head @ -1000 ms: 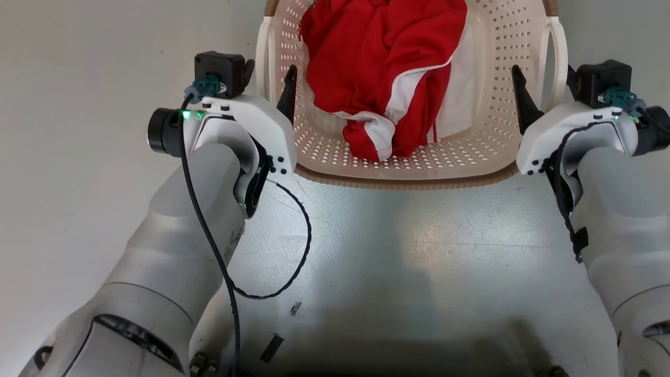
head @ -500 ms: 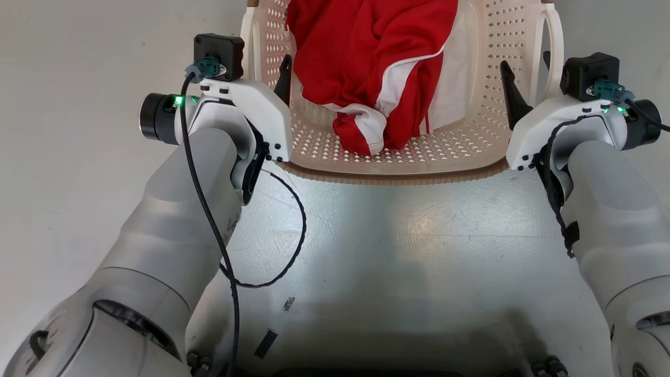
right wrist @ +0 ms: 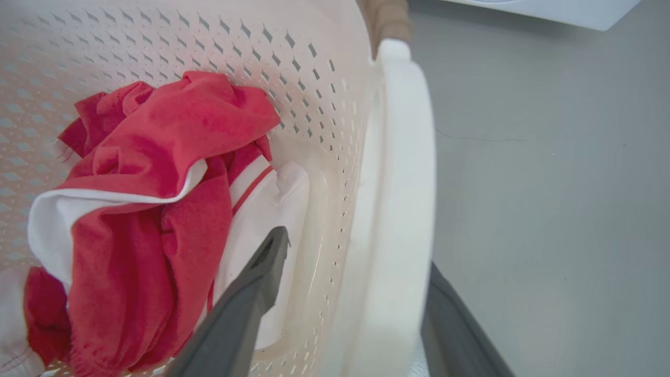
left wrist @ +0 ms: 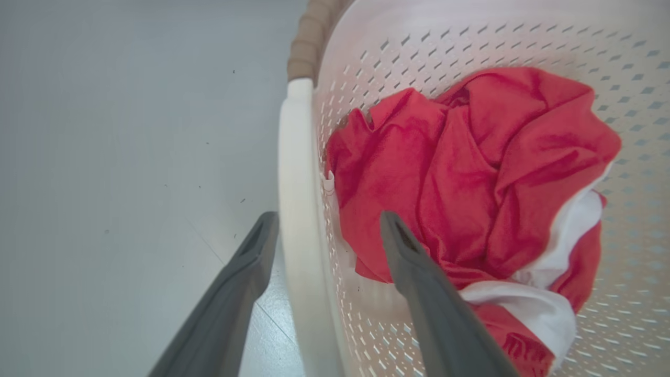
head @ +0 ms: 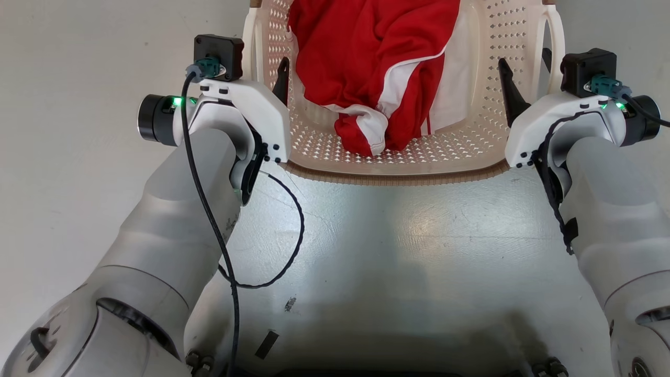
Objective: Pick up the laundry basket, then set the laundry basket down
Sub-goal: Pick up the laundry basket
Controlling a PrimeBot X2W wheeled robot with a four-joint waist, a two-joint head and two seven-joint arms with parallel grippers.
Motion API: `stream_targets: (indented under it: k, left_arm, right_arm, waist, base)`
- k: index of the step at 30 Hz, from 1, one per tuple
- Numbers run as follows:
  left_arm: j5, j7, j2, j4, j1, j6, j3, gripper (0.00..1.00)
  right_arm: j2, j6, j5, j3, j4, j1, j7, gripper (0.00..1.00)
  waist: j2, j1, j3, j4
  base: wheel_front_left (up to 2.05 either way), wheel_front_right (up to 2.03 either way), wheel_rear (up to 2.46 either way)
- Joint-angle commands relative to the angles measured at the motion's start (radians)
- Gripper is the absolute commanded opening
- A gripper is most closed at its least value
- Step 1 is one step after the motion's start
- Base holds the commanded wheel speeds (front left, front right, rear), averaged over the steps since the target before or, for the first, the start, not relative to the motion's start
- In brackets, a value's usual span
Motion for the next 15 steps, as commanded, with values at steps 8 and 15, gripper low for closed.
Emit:
stream_targets:
  k: [8, 15]
  left_arm:
    - [-0.027, 0.002, 0.023, 0.015, -0.004, 0.013, -0.020, 1.00]
    - [-0.037, 0.010, 0.023, 0.026, -0.007, 0.016, -0.038, 1.00]
  right_arm:
    - [0.028, 0.006, -0.010, 0.009, 0.003, 0.010, -0.015, 1.00]
    - [0.031, 0.006, -0.014, 0.008, 0.006, 0.007, -0.016, 1.00]
  waist:
    - [0.0000, -0.0001, -0.001, -0.005]
    - [0.0000, -0.0001, -0.002, -0.010]
  base:
    - [0.00, 0.00, 0.00]
    - [0.00, 0.00, 0.00]
